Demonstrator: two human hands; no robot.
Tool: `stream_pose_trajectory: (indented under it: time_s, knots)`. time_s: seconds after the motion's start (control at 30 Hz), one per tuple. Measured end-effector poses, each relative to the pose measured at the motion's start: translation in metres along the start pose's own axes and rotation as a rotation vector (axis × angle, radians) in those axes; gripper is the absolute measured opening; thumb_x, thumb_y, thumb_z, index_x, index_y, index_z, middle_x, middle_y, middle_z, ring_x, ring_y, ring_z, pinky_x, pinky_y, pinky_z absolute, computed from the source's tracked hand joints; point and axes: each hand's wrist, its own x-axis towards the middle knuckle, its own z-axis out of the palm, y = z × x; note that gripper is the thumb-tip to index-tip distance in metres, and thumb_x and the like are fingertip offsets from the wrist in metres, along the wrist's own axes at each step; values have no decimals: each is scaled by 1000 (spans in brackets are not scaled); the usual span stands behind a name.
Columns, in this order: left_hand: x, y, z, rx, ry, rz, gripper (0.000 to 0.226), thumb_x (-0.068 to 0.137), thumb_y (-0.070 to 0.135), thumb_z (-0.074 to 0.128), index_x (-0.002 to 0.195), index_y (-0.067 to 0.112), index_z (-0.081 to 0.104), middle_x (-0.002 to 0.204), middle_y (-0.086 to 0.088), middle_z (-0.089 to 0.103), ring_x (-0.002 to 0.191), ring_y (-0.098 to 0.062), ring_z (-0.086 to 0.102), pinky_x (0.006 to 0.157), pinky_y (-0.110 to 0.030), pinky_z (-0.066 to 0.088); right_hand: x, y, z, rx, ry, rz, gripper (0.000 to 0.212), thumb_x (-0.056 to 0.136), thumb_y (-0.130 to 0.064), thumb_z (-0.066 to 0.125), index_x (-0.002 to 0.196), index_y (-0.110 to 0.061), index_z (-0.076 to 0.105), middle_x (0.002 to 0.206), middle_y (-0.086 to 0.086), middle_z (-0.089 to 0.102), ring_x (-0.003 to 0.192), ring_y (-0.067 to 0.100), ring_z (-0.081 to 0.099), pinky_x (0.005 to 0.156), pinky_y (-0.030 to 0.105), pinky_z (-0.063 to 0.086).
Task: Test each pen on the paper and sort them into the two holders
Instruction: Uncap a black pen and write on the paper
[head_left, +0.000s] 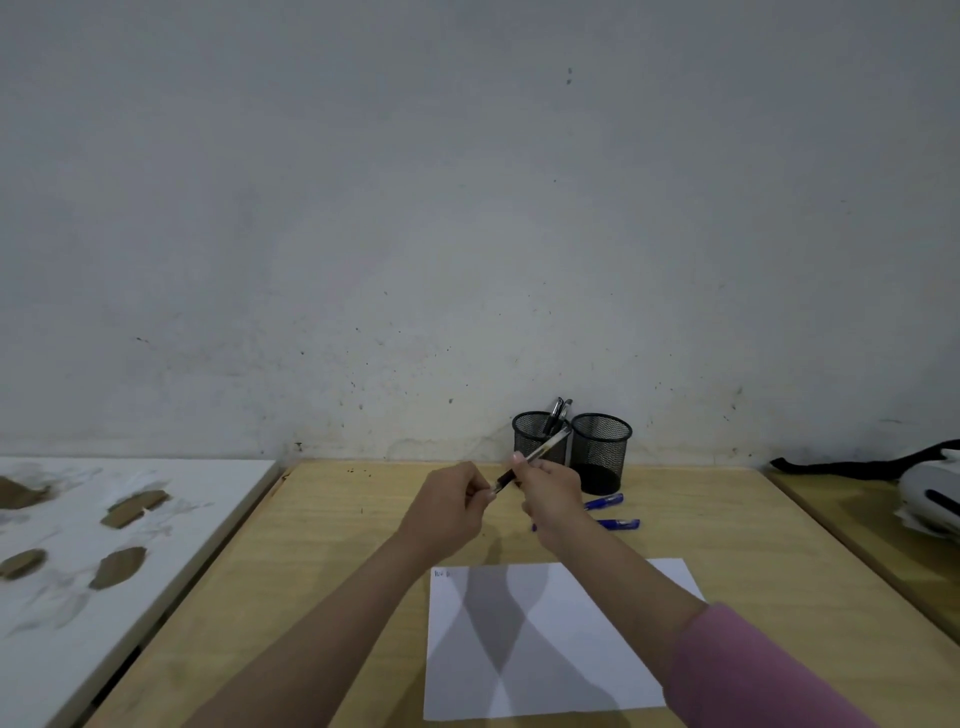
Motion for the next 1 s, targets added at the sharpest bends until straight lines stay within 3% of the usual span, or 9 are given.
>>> stream_pose_trajectory:
  time_s: [0.07, 0.13, 0.23, 0.33, 0.43, 0.57, 0.7, 0.87, 1.0]
  knots:
    - [-1, 1, -5, 31, -57, 3, 8, 83, 11, 59, 77, 7, 60, 73, -4, 63, 67, -18, 57, 63, -31, 47, 6, -9, -8, 85, 86, 47, 33, 89, -18, 61, 58, -13, 51, 54, 1, 43, 51, 15, 35, 48, 27, 31]
    - [-11, -12, -15, 104, -165, -20, 8, 84, 9, 57, 76, 8, 60, 70, 1, 58, 65, -13, 53, 60, -28, 44, 22, -25, -35, 186, 257, 64, 32, 90, -18, 58, 61, -11, 49, 60, 6, 48, 49, 17, 39, 41, 26, 33]
    - [-31, -45, -36, 157, -170, -116, 10, 82, 12, 62, 73, 14, 63, 71, 4, 62, 67, -9, 56, 60, -22, 45, 39, -48, -82, 217, 386, -36, 27, 90, -20, 60, 68, -4, 55, 70, 14, 56, 60, 17, 46, 53, 27, 39]
    - [-37, -65, -44, 156, -86, -220, 10, 76, 14, 72, 69, 18, 66, 71, 2, 66, 69, -9, 60, 63, -22, 48, 36, -52, -93, 129, 305, -113, 30, 90, -24, 61, 84, 5, 62, 73, 19, 57, 67, 17, 47, 59, 28, 40]
    - [-36, -69, -33, 116, -42, -291, 9, 72, 14, 75, 68, 19, 69, 72, 1, 67, 70, -10, 60, 61, -20, 47, 21, -43, -83, 106, 183, -116, 22, 90, -24, 61, 71, -13, 62, 68, 3, 55, 62, 12, 48, 57, 25, 45]
    - [-40, -76, -20, 96, -11, -351, 6, 71, 15, 76, 74, 16, 71, 73, 5, 64, 72, -5, 56, 60, -11, 38, 8, -24, -72, 114, 116, -132, 25, 90, -22, 62, 66, -12, 61, 62, 3, 52, 58, 12, 46, 55, 25, 43]
    - [-40, -80, -18, 41, 3, -396, 10, 70, 18, 78, 77, 16, 71, 79, 3, 65, 76, -10, 58, 62, -14, 39, 4, -11, -66, 119, 69, -117, 23, 88, -23, 64, 68, -12, 62, 62, 2, 53, 60, 11, 49, 52, 25, 41]
    - [-42, -79, -22, 48, -35, -422, 22, 78, 19, 71, 99, 15, 66, 101, 0, 63, 81, -12, 59, 73, -22, 42, -3, 9, -53, 93, 4, -97, 23, 87, -26, 65, 67, -14, 61, 60, -1, 52, 56, 9, 48, 50, 24, 42]
    - [-56, -63, -23, 70, 6, -334, 28, 81, 25, 66, 107, 16, 62, 105, 3, 57, 90, -12, 56, 80, -27, 46, -14, 28, -37, 85, -80, -64, 26, 84, -23, 69, 67, -13, 52, 65, 3, 57, 54, 11, 58, 55, 28, 50]
